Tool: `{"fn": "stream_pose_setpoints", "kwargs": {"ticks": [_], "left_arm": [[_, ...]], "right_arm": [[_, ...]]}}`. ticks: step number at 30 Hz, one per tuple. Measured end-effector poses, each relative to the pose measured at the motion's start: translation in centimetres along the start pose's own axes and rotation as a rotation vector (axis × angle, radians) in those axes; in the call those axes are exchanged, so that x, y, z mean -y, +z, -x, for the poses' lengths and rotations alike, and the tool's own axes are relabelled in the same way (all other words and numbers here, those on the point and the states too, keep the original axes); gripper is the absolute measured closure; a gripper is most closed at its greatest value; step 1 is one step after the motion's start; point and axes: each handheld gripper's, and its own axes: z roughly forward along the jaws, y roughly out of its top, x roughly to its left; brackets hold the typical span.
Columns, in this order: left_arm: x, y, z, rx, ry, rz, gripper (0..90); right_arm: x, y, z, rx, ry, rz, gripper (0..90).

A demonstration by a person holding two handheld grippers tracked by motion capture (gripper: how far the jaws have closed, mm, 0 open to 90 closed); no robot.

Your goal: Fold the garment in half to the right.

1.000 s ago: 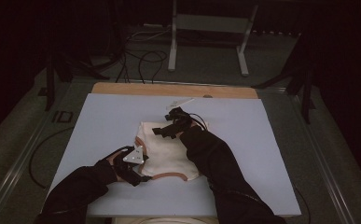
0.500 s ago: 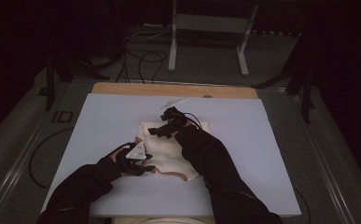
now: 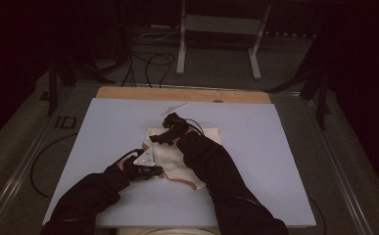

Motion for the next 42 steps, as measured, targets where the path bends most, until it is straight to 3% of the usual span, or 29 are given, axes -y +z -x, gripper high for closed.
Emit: {"fn": "stream_pose_setpoints", "kwargs": {"ticks": [9,17,21,28,32,37,40,42], "left_arm": [[0.0,0.0,0.0,0.002,-0.007,0.000,86.9],[0.0,0.0,0.0,0.000,-0.004,0.003,86.9],[0.0,-0.1,0.1,-0.007,0.009,-0.003,86.8],[0.1,-0.1,0.0,-0.002,-0.002,0.001,86.9],[0.1,0.0,0.0,0.001,-0.007,0.004,86.9],[0.0,0.0,0.1,-0.003,-0.006,0.002,86.9],[0.1,0.0,0.0,0.000,-0.013,0.003,86.9],[0.0,0.0,0.0,0.001,-0.017,0.004,86.9]], "right_arm": [[-1.3,2.2,0.1,0.073,0.034,-0.030,12.7],[-1.8,4.0,0.5,0.143,0.086,-0.052,32.0],[-2.1,4.8,0.4,0.168,0.097,-0.071,36.6],[-2.0,6.4,0.2,0.207,0.071,-0.125,49.1],[-2.0,6.8,-0.2,0.242,0.022,-0.147,55.3],[-2.1,6.8,-0.2,0.245,-0.006,-0.152,66.1],[-2.1,6.8,0.0,0.260,-0.014,-0.152,84.9],[-2.1,6.7,0.1,0.253,-0.008,-0.154,87.0]]}}
